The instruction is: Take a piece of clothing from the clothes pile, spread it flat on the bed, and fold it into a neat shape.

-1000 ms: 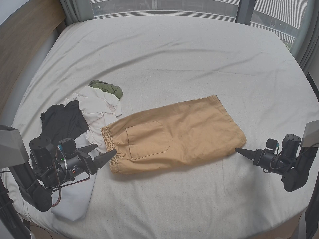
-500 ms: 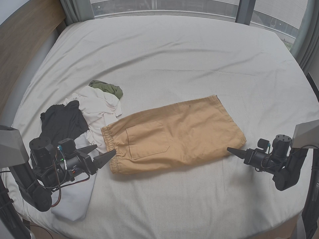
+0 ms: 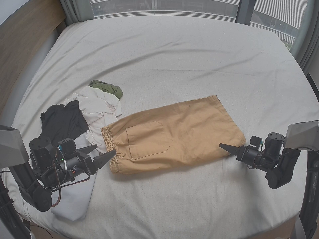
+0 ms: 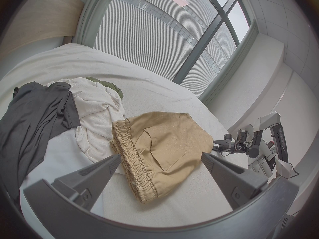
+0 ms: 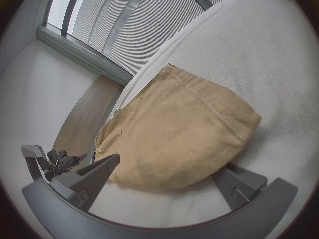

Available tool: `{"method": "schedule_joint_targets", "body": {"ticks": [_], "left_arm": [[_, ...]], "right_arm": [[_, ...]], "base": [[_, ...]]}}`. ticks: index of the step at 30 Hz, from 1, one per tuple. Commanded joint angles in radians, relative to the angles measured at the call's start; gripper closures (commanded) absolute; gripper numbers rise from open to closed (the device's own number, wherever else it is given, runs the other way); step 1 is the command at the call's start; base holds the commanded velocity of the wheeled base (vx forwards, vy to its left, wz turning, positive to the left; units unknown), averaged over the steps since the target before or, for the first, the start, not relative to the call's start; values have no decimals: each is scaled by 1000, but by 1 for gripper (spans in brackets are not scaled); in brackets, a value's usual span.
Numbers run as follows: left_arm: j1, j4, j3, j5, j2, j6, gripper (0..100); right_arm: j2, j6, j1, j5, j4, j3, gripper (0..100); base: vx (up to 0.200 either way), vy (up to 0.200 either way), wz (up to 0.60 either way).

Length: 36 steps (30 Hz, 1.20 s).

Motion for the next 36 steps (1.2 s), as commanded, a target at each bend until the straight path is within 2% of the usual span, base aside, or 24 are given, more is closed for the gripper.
{"method": "schedule_joint_targets", "body": {"ticks": [1, 10, 19, 20, 30, 36], "left_arm": [[0, -2, -2, 0, 0, 0, 0], [0, -2, -3, 0, -6, 0, 0], [0, -2, -3, 0, 0, -2, 0], [0, -2, -3, 0, 0, -2, 0], [-2, -2, -2, 0, 0, -2, 0], [-2, -2, -2, 0, 0, -42, 0]], "right_arm": [[23, 3, 20, -21, 3, -26, 0], [35, 11, 61, -36, 1, -44, 0], [37, 26, 65, -57, 1, -58, 0], [37, 26, 65, -57, 1, -58, 100], [35, 26, 74, -61, 1, -49, 100], [5, 17, 89, -82, 1, -1, 100]], "base": [[0, 0, 0], [0, 0, 0], [0, 0, 0], [0, 0, 0], [0, 0, 0], [0, 0, 0]]}}
